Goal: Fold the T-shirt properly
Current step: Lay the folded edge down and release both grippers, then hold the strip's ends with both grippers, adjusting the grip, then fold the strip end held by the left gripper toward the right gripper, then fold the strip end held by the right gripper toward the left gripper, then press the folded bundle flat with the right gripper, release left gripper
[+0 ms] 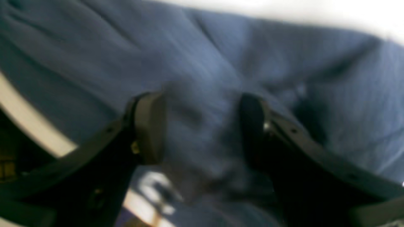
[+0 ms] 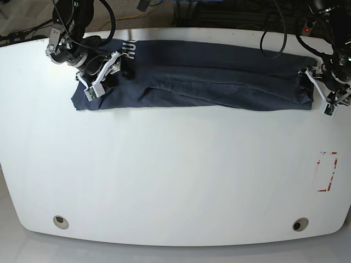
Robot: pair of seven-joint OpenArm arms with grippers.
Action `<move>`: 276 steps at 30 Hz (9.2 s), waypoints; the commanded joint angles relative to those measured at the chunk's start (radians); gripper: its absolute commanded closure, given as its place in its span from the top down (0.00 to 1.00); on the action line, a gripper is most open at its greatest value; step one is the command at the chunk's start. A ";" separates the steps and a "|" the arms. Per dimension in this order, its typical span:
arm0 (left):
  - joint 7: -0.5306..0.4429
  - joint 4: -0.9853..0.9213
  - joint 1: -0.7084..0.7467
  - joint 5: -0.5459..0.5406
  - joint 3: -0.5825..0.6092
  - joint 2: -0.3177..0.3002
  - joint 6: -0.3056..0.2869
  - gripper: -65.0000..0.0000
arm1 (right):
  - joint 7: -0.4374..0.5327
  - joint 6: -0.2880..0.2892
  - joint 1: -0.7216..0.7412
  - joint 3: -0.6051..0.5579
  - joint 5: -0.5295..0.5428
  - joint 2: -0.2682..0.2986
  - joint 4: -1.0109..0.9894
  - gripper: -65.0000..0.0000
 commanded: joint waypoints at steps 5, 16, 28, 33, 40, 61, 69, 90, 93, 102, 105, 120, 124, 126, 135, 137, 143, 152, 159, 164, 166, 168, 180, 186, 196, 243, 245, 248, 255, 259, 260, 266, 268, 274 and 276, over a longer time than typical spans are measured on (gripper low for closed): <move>0.136 0.024 -0.012 -0.244 -0.146 -0.044 0.004 0.90 | 0.113 0.010 0.044 -0.018 -0.071 0.015 -0.148 0.61; 0.173 -0.293 -0.055 -0.350 -0.200 -0.041 0.004 0.92 | 0.120 0.010 0.037 -0.020 -0.065 0.015 -0.163 0.61; 0.173 -0.404 -0.081 -0.356 -0.143 -0.038 0.004 0.92 | 0.120 0.010 0.037 -0.020 -0.063 0.011 -0.162 0.61; 0.176 -0.404 -0.089 -0.358 -0.123 -0.007 0.004 0.82 | 0.120 0.010 0.037 -0.020 -0.063 0.009 -0.162 0.61; 0.179 -0.401 -0.089 -0.350 -0.115 0.010 0.004 0.08 | 0.120 0.010 0.037 -0.014 -0.063 0.009 -0.162 0.60; 0.180 0.225 -0.008 -0.355 0.284 0.042 0.004 0.00 | 0.120 0.010 0.038 -0.018 -0.063 0.009 -0.165 0.60; 0.197 0.217 -0.101 -0.338 0.480 0.133 0.004 0.00 | 0.120 0.010 0.037 -0.018 -0.063 0.009 -0.165 0.60; 0.229 0.190 -0.235 -0.343 0.744 0.209 0.004 0.86 | 0.120 0.010 0.038 -0.014 -0.063 0.008 -0.162 0.60; 0.229 0.231 -0.248 -0.343 0.785 0.206 0.004 0.86 | 0.120 0.010 0.037 -0.014 -0.063 0.008 -0.162 0.60; 0.226 0.208 -0.239 -0.292 0.557 0.137 0.004 0.77 | 0.105 0.010 0.037 -0.012 0.035 0.015 -0.073 0.62; 0.222 0.207 -0.176 -0.260 0.491 0.093 0.004 0.63 | 0.050 0.010 0.048 0.029 0.107 0.019 -0.050 0.62; 0.222 0.095 -0.080 -0.120 0.475 0.106 0.004 0.17 | -0.073 0.010 0.127 0.419 0.348 0.111 -0.356 0.93; 0.202 0.082 -0.077 -0.116 0.474 0.103 0.004 0.17 | -0.071 0.010 0.118 0.400 0.346 0.104 -0.409 0.92; 0.174 0.081 -0.072 -0.114 0.474 0.102 0.004 0.17 | -0.070 0.010 0.098 0.388 0.342 0.083 -0.409 0.92; 0.154 0.066 -0.074 -0.114 0.477 0.079 0.004 0.17 | -0.065 0.010 0.057 0.265 0.331 -0.051 -0.258 0.90; 0.154 0.066 -0.074 -0.114 0.477 0.079 0.004 0.17 | -0.065 0.010 0.075 0.267 0.300 -0.064 -0.258 0.80; 0.153 0.062 -0.072 -0.111 0.477 0.077 0.004 0.17 | -0.065 0.010 0.123 0.267 0.244 -0.064 -0.240 0.10; 0.044 -0.054 -0.081 -0.083 0.518 0.082 0.004 0.17 | -0.070 -0.046 0.081 0.259 0.242 -0.015 0.006 0.00; -0.039 -0.137 -0.083 -0.080 0.606 0.083 0.004 0.05 | -0.071 -0.049 0.058 0.143 0.242 -0.008 0.147 0.00; -0.039 -0.160 -0.083 -0.080 0.640 0.083 0.004 0.03 | -0.070 -0.050 0.061 0.032 0.247 -0.017 0.181 0.00; -0.039 -0.169 -0.081 -0.080 0.640 0.083 0.004 0.03 | -0.070 -0.050 0.066 -0.011 0.247 -0.040 0.184 0.00; -0.039 -0.180 -0.081 -0.080 0.637 0.083 0.004 0.03 | -0.070 -0.050 0.067 -0.049 0.265 -0.064 0.194 0.00; -0.039 -0.185 -0.081 -0.080 0.635 0.083 0.004 0.03 | -0.047 -0.052 0.130 -0.207 0.302 -0.101 0.197 0.00; -0.039 -0.185 -0.077 -0.080 0.637 0.083 0.004 0.03 | -0.048 -0.050 0.143 -0.100 0.366 -0.037 0.207 0.00; -0.039 -0.186 -0.074 -0.080 0.633 0.083 0.004 0.03 | -0.050 -0.041 0.106 0.000 0.593 0.054 0.205 0.00; -0.041 -0.175 -0.083 -0.178 0.465 0.130 0.004 0.35 | 0.042 -0.222 0.163 -0.339 0.271 0.061 0.208 0.70; -0.041 -0.175 -0.083 -0.206 0.445 0.131 0.004 0.35 | 0.042 -0.222 0.140 -0.331 0.273 0.083 0.207 0.70; -0.041 -0.175 -0.083 -0.246 0.445 0.128 0.004 0.35 | 0.047 -0.222 0.110 -0.330 0.265 0.109 0.202 0.70; -0.041 -0.172 -0.084 -0.286 0.437 0.120 0.004 0.35 | 0.068 -0.221 0.083 -0.339 0.142 0.114 0.170 0.70; -0.041 -0.132 -0.081 -0.286 0.413 0.106 0.004 0.35 | 0.073 -0.218 0.080 -0.353 0.069 0.091 0.168 0.70; -0.041 -0.126 -0.080 -0.286 0.413 0.105 0.004 0.35 | 0.073 -0.218 0.080 -0.362 0.072 0.086 0.168 0.70; -0.041 -0.089 -0.077 -0.286 0.409 0.083 0.004 0.35 | 0.077 -0.222 0.089 -0.489 0.063 0.049 0.145 0.70; -0.041 -0.073 -0.075 -0.286 0.409 0.079 0.004 0.35 | 0.077 -0.221 0.097 -0.496 0.066 0.014 0.142 0.70; -0.041 0.000 -0.054 -0.286 0.393 0.037 0.004 0.34 | 0.077 -0.225 0.152 -0.583 0.061 -0.089 0.139 0.70; -0.041 0.036 -0.040 -0.286 0.351 0.027 0.004 0.34 | 0.077 -0.227 0.189 -0.617 0.061 -0.127 0.119 0.70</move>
